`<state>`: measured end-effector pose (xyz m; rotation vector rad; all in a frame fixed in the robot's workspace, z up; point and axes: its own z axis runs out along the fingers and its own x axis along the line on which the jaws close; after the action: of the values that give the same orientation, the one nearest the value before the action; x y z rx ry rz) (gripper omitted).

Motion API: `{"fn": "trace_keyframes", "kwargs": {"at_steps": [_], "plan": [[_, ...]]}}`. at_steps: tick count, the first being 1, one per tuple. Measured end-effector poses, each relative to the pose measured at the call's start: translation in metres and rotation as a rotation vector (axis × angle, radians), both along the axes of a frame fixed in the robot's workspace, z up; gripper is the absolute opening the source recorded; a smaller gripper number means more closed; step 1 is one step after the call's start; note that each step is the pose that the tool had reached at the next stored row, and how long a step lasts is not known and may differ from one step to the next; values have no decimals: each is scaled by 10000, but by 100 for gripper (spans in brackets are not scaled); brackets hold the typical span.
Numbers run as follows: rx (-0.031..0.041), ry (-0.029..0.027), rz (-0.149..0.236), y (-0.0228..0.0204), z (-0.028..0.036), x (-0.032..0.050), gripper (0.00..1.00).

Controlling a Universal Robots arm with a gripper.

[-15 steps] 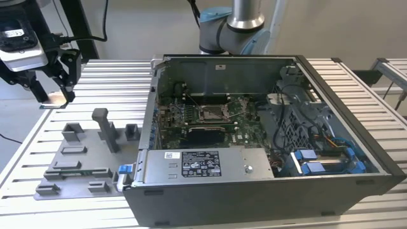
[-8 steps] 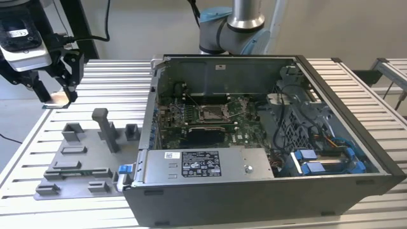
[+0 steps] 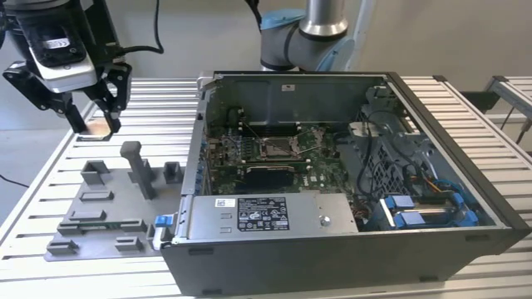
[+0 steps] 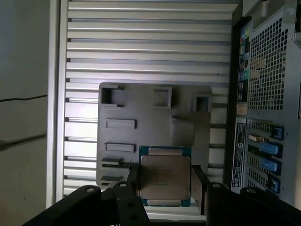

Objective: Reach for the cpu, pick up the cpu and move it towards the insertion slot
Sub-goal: 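Pick up the cpu and move it towards the insertion slot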

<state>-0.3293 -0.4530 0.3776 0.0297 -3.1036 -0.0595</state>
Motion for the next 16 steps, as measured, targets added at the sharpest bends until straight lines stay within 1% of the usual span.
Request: {"fn": "trace_keyframes", "kwargs": {"at_steps": [5, 12, 16], "plan": [[-1, -1, 24, 0, 0, 147, 0], [-3, -1, 73, 0, 0, 290, 0], [-10, -1, 82, 0, 0, 342, 0]]}}
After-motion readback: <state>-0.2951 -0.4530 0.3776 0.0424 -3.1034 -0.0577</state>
